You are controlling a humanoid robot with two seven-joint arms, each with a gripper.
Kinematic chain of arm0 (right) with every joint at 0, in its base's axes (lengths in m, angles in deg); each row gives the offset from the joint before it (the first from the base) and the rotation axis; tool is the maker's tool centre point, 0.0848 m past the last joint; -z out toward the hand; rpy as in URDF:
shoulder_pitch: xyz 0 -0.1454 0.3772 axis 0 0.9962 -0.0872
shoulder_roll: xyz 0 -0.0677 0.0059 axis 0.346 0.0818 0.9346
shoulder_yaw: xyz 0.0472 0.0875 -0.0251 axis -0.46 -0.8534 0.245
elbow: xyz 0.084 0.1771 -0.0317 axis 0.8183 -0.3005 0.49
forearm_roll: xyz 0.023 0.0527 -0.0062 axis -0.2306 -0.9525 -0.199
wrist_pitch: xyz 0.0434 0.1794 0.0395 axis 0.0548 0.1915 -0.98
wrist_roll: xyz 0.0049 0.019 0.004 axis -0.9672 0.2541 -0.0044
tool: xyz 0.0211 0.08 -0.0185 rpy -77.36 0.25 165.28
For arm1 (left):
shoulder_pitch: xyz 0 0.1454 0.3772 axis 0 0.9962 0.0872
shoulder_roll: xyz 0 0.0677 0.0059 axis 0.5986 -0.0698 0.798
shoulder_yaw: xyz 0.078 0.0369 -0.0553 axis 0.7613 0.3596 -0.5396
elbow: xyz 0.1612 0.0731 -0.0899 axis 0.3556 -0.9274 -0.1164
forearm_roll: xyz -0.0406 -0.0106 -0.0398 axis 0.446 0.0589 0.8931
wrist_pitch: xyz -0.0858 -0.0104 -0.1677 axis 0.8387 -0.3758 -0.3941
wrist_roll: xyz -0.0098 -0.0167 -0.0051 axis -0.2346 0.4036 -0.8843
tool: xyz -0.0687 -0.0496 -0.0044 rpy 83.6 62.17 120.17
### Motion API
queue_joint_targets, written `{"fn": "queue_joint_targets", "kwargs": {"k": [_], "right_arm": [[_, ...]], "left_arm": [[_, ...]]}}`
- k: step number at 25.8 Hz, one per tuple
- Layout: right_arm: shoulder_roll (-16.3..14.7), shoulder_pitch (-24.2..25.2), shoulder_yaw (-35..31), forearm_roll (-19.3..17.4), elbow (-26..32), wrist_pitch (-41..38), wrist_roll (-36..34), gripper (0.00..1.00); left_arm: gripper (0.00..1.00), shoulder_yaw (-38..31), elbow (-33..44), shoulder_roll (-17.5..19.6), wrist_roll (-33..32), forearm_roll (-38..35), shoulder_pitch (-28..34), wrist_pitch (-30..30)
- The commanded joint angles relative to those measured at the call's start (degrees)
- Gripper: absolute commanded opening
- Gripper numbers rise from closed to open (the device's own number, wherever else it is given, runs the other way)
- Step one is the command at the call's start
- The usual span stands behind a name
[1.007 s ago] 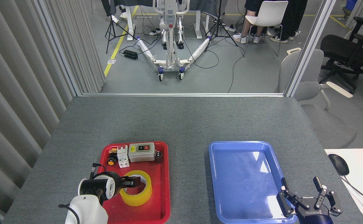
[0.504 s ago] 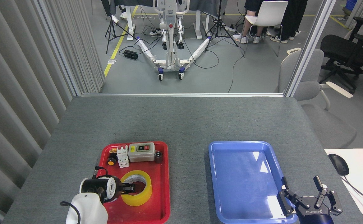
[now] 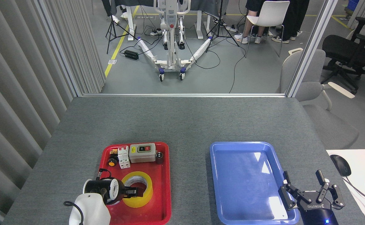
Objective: Place and move tape with both arms
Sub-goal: 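Close the left gripper on the edge of the yellow tape roll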
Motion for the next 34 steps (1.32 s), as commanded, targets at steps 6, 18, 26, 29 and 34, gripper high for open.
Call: {"fn": "queue_joint_targets", "kwargs": {"k": [6, 18, 26, 29, 34], "right_arm": [[0.17, 0.07, 0.17, 0.09, 0.0, 0.01, 0.26, 1.0], [-0.01, -0.02, 0.09, 0.09, 0.26, 0.19, 0.26, 1.0], [0.08, 0.16, 0.26, 0.09, 0.26, 0.01, 0.26, 1.0], [-0.1, 0.16, 0.35, 0.09, 0.26, -0.08, 0.26, 1.0], [-0.36, -0.11, 0.44, 0.09, 0.18, -0.08, 0.26, 1.0]], "left_arm": [[1.0, 0.16, -1.62, -0.32, 1.37, -0.07, -0.9, -0.39], [0.34, 0.95, -1.88, -0.32, 1.28, 0.02, -0.99, 0.13], [0.16, 1.04, -1.88, -0.14, 1.28, -0.07, -1.08, 0.22], [0.04, 1.04, -1.88, -0.14, 1.28, 0.02, -1.17, 0.31], [0.0, 1.04, -1.35, -0.14, 1.28, 0.19, -1.25, 0.31]]}}
